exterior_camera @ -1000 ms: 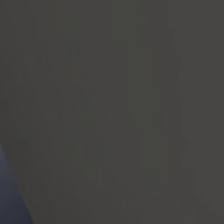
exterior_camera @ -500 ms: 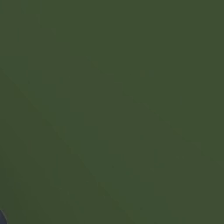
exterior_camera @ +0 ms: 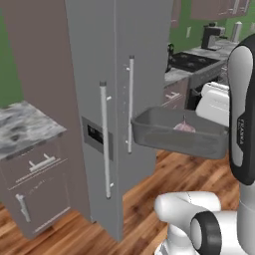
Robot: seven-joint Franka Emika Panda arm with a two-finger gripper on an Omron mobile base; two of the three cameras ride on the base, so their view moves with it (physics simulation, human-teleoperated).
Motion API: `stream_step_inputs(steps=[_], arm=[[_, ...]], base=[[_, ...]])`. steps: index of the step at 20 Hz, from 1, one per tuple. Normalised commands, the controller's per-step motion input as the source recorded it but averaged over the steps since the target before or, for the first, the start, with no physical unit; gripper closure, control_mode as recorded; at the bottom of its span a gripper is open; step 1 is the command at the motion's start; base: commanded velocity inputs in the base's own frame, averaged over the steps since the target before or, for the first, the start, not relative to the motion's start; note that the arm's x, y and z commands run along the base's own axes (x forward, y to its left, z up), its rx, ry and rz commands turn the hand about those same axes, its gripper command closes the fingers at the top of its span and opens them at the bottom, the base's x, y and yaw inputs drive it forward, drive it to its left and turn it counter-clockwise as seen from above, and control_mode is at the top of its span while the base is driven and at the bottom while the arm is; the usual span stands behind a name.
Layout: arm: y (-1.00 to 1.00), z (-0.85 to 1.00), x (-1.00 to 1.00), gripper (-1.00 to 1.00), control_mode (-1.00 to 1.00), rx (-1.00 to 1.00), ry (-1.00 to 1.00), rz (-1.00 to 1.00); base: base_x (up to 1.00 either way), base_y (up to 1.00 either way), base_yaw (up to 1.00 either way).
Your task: Take the garlic and carrot out of the freezer and place them in the tupperware container on the counter. Then put the tupperware containing the vegetables back in the freezer.
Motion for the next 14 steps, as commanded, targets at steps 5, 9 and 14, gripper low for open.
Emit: stream_step_inputs(steps=[5, 9, 14], arm=[[0.0, 0.0, 0.0, 1.0, 1.0, 0.0, 0.0, 0.0], [0.0, 0.0, 0.0, 1.0, 1.0, 0.0, 0.0, 0.0], [0.0, 0.0, 0.0, 1.0, 1.0, 0.0, 0.0, 0.0]], base=[[0.0, -1.0, 0.0], [0.46, -0.75, -0.01], [0.86, -0.59, 0.04]])
